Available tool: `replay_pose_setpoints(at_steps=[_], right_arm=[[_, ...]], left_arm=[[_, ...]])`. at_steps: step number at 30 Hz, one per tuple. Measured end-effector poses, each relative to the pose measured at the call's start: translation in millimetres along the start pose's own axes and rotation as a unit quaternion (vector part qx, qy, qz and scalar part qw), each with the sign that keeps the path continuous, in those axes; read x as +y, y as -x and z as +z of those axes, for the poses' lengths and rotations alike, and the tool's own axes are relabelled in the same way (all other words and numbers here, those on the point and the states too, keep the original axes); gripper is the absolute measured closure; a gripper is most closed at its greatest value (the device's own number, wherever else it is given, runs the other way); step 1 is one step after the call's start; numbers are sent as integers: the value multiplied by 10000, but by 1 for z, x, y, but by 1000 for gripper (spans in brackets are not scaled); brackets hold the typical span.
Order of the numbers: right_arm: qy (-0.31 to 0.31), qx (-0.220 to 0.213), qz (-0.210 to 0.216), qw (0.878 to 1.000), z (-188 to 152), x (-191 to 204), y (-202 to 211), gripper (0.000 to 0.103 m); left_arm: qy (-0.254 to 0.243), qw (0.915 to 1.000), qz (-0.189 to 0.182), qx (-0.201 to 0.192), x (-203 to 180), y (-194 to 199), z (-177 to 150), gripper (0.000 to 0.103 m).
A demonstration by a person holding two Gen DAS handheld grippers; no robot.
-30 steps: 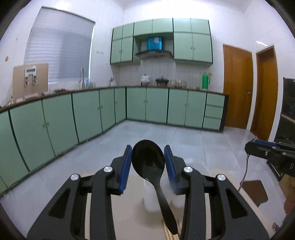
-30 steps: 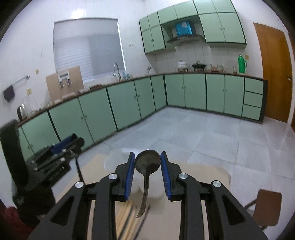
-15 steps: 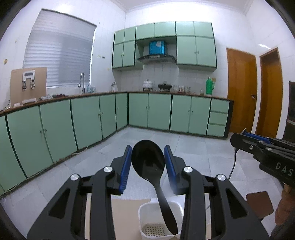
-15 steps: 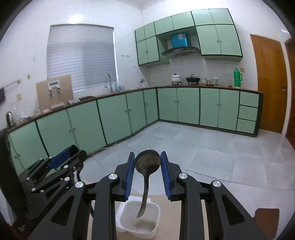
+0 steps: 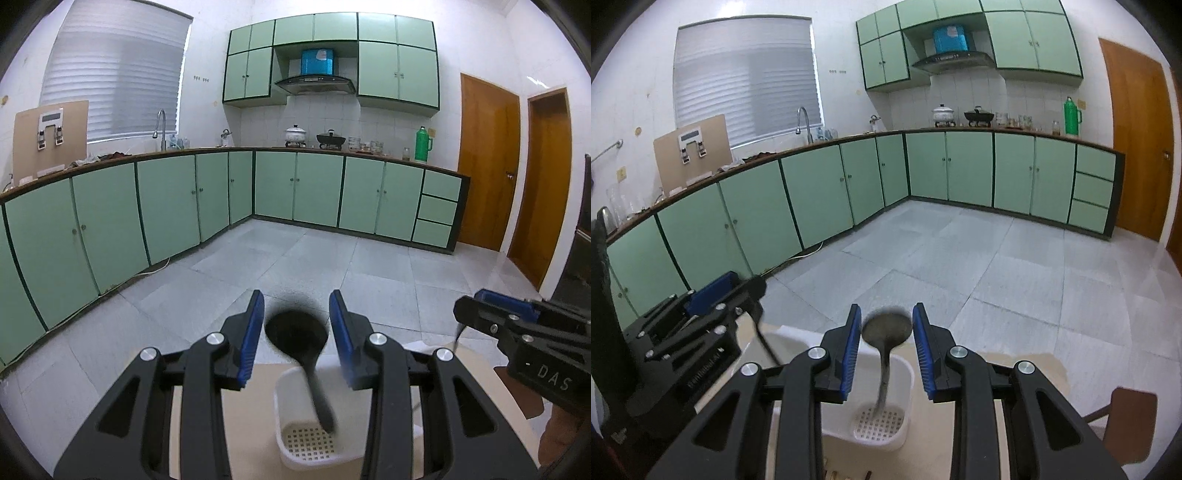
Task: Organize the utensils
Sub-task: 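Open the left tool dropping the black spoon while the right releases the metal spoon, then withdraw both open tools back over the chopsticks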
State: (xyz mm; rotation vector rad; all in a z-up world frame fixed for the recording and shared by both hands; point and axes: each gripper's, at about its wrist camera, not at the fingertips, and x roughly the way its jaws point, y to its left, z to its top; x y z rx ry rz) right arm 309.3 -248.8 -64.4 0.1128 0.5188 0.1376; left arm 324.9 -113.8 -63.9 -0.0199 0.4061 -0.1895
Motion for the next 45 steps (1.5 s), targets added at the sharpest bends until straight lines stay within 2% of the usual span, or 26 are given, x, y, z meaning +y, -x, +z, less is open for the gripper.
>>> replay_pose_setpoints(at_steps=[6, 11, 14, 20, 26, 29, 33, 38, 41, 45], right_arm=[[-103, -2, -77, 9999, -10, -4, 16, 61], [-164, 11, -105, 9998, -27, -4, 43, 53], [-193, 108, -136, 9997, -44, -2, 63, 48], [-375, 622, -141, 9973, -98, 4, 94, 42], [-466, 1380, -295, 9889, -164, 13, 114, 42], [-545, 1693, -257, 9837, -192, 21, 121, 42], [-472, 1861, -194, 9812, -213, 34, 132, 43], [-389, 1992, -89, 9791, -230, 44, 141, 49], [-312, 2057, -65, 9781, -238, 50, 141, 55], [-271, 2150, -22, 9762, -245, 56, 137, 57]], left_arm=[[71, 10000, 46, -8, 7, 22, -1, 58], [18, 9999, 86, 66, 10, 56, -13, 46], [-8, 9996, 75, 263, 13, 79, -31, 43], [77, 9950, 55, 998, 24, 114, -85, 36], [-40, 9831, 106, 1828, 29, 142, -147, 35], [-139, 9782, 94, 2071, 27, 153, -167, 35], [-210, 9716, 34, 2357, 19, 171, -195, 34], [-258, 9656, 107, 2584, 14, 182, -214, 34], [-235, 9644, 155, 2631, 15, 186, -219, 34], [-273, 9646, 228, 2612, 18, 190, -217, 34]])
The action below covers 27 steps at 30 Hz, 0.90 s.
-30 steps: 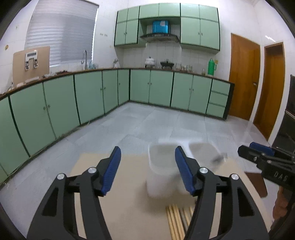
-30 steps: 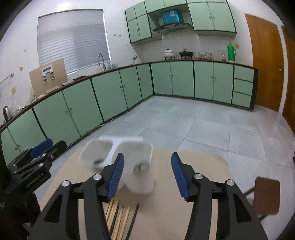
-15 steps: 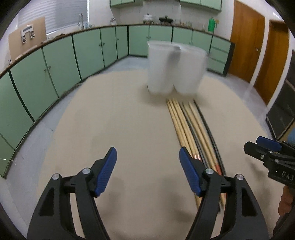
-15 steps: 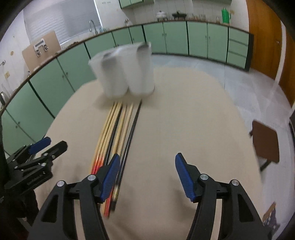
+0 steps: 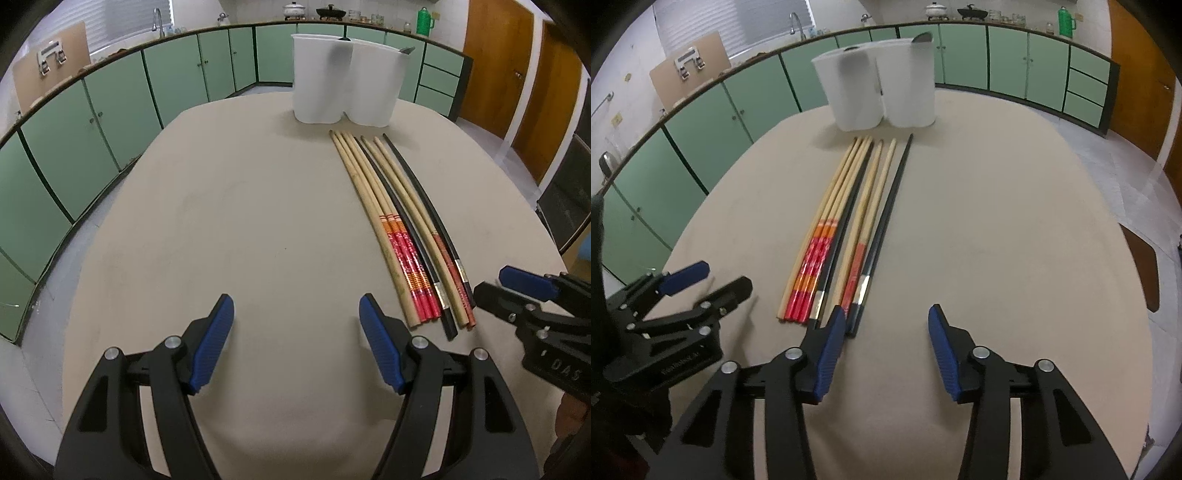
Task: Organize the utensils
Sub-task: 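Withdraw both open tools back over the chopsticks, then grasp the black chopstick at its end with the right tool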
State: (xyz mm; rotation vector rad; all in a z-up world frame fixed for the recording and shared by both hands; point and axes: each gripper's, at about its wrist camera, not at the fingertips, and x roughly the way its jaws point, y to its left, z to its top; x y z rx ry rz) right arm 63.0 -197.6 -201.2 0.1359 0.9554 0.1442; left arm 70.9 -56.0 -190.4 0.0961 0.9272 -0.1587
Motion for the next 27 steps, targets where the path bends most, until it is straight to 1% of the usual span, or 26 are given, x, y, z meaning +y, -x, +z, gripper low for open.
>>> replay_pose_setpoints(at_steps=[2, 6, 7, 10, 12, 14, 16, 18, 20, 22, 25, 27], right_arm=[[34, 33, -50, 10000, -1, 3, -4, 58], [172, -57, -204, 9996, -2, 6, -5, 59], [203, -65, -314, 9993, -2, 5, -5, 59], [142, -101, -449, 9988, -3, -4, -1, 59], [118, -121, -423, 9990, -3, -9, 2, 60], [116, -86, -286, 9995, -4, -11, 3, 64], [142, -73, -181, 9997, -6, -11, 2, 70], [247, -100, -228, 9994, -7, -7, 0, 79], [346, -124, -162, 9992, -7, -1, -1, 91], [416, -143, -122, 9990, -7, 2, -2, 96], [531, -216, -194, 9982, -8, 6, -2, 96], [417, -232, -193, 9987, -8, 2, -2, 97]], left_arm=[[27, 10000, 25, -14, 3, 2, 0, 34], [93, 9999, 59, 3, 8, 3, 0, 34], [95, 9999, 58, 20, 9, 3, 0, 34], [86, 9999, 56, 20, 9, 4, -1, 33], [81, 10000, 31, 29, 8, 5, -3, 33], [73, 10000, -1, 42, 5, 5, -4, 33], [75, 10000, -33, 52, 3, 5, -4, 33], [70, 9999, -58, 63, -1, 4, -4, 33], [44, 9999, -83, 56, -4, 4, -4, 33], [5, 9999, -109, 36, -7, 6, -5, 33], [-4, 9998, -195, 25, -12, 6, -5, 33], [-17, 9996, -269, 28, -16, 6, -4, 33]])
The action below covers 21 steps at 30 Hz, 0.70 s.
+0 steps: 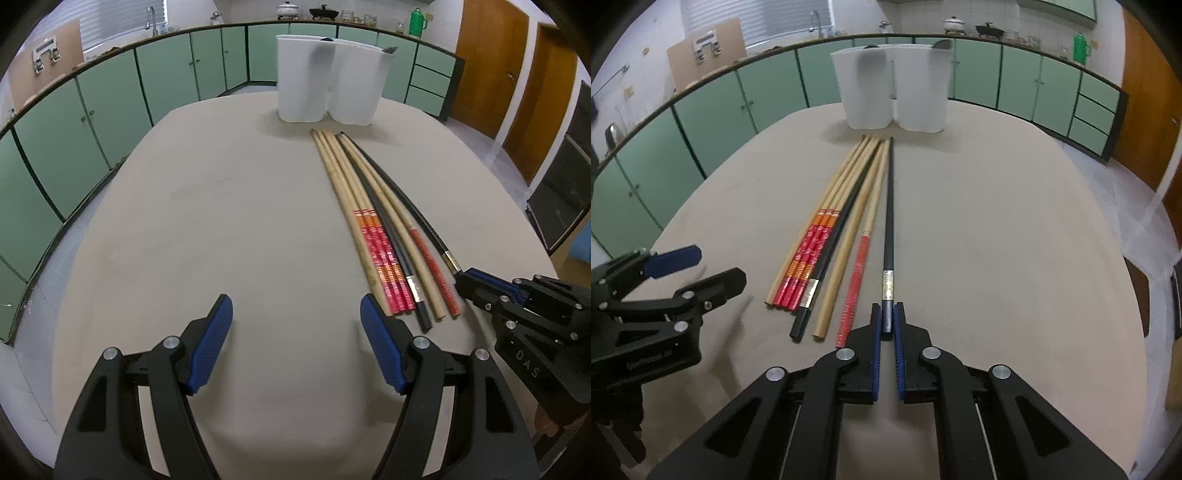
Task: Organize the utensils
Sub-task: 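Grasp the black chopstick at its end with the right tool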
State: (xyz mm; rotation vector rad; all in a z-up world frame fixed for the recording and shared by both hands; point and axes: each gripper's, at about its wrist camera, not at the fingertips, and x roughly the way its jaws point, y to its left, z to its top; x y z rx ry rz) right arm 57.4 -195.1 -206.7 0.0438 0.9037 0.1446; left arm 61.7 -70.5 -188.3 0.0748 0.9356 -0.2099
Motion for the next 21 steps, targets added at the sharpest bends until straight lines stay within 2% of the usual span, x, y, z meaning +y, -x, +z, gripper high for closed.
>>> replay_pose_setpoints(at_steps=[8, 18, 21], right_arm=[[-266, -16, -140, 9995, -5, -25, 6, 97], [-323, -92, -96, 9994, -8, -28, 6, 96], [-307, -159, -90, 9994, -10, -28, 7, 96]], left_arm=[[-145, 9998, -59, 82, -19, -12, 2, 33], [-39, 9996, 257, 64, -8, -14, -1, 32], [-24, 9996, 268, 22, -9, -14, -1, 35]])
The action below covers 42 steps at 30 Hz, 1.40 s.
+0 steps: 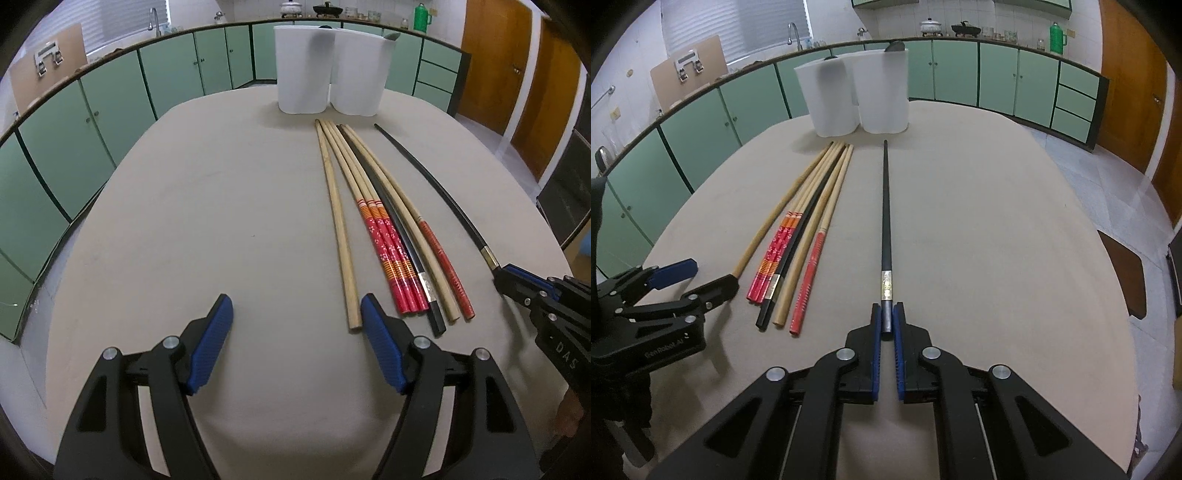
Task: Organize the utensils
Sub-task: 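Grasp the black chopstick at its end with the right tool, then grasp a plain wooden chopstick with the left tool while the right lifts the black chopstick, then carry both chopsticks to the white holder and lower them into it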
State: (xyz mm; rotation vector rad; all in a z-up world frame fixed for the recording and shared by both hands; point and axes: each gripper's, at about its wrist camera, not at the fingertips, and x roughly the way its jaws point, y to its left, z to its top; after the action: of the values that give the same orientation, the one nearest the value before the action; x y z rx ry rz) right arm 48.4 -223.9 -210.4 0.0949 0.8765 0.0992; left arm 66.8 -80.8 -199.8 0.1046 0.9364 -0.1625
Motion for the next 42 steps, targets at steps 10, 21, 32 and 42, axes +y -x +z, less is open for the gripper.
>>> replay_pose_setpoints(at_steps=[10, 21, 32, 42], right_arm=[[-63, -79, 17, 9999, -1, 0, 0, 96], [-84, -261, 28, 9996, 10, -4, 19, 97], [137, -908, 29, 9958, 48, -4, 69, 97], [525, -1484, 189, 9874, 104, 4, 113, 97]], left_arm=[[-270, 9993, -166, -206, -21, 2, 0, 88], [-170, 9990, -237, -333, -14, 16, 2, 97], [-102, 9937, -246, -1092, 5, 77, 40, 97], [-102, 9836, -420, -1749, 15, 119, 98, 97]])
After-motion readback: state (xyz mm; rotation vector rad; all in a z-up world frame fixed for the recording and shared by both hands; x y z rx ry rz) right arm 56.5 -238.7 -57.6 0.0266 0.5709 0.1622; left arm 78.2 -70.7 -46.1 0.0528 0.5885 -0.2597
